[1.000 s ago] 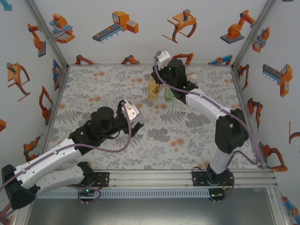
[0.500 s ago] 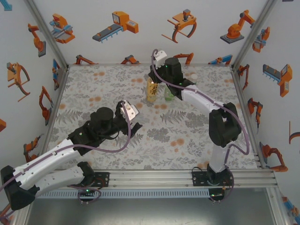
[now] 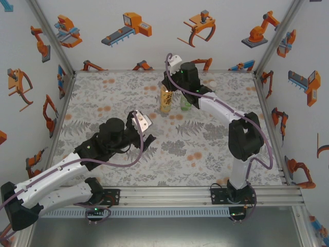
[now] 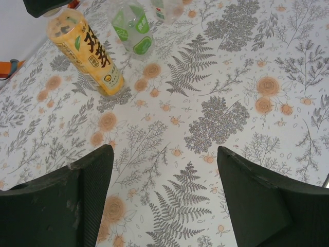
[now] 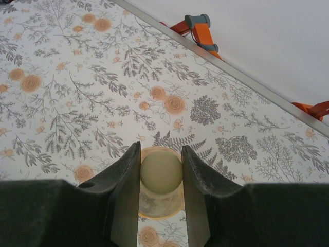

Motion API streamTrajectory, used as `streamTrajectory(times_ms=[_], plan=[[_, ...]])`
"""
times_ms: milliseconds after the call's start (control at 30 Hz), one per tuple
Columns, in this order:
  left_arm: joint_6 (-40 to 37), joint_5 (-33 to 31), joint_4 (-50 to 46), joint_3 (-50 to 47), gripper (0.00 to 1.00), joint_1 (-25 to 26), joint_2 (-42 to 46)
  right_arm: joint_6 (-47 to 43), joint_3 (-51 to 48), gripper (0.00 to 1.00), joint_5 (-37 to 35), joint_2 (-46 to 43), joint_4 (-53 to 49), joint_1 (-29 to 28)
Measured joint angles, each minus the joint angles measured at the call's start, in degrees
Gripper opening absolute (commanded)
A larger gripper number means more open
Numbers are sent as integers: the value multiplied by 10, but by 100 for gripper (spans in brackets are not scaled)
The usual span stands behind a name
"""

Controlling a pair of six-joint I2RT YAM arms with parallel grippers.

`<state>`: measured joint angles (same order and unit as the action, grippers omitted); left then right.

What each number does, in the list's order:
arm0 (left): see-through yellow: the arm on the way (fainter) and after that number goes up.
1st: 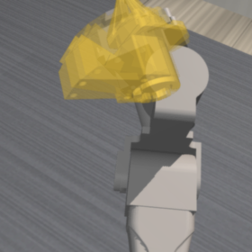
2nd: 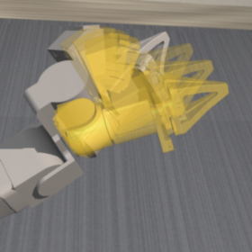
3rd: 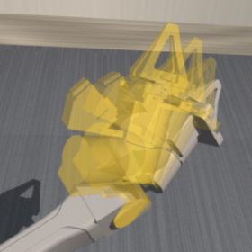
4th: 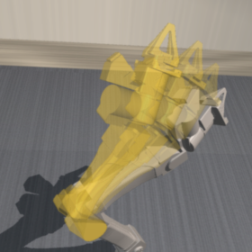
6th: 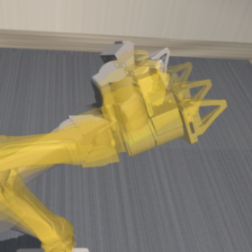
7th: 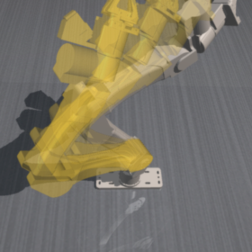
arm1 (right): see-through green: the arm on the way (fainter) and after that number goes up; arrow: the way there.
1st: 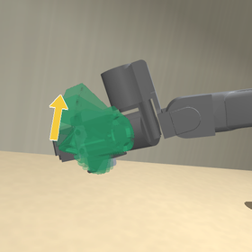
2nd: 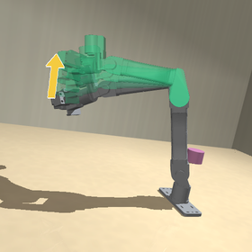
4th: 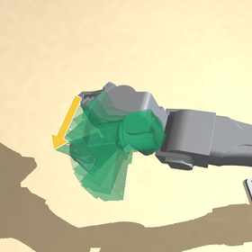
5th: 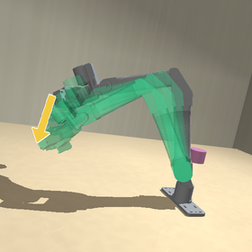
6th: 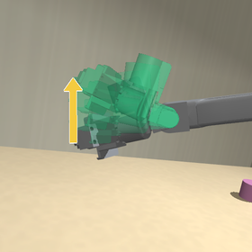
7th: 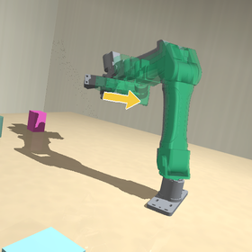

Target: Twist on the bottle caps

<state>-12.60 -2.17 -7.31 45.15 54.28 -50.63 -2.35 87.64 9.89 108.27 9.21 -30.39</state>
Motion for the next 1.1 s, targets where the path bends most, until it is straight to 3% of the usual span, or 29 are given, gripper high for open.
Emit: streamTrajectory(times_ms=[267, 1100], plan=[[2, 0, 0, -6, 76, 0, 0, -5, 1, 41, 12, 1, 0, 0], [4, -40, 28, -18, 81, -11, -14, -12, 22, 62, 27, -29, -41, 0]])
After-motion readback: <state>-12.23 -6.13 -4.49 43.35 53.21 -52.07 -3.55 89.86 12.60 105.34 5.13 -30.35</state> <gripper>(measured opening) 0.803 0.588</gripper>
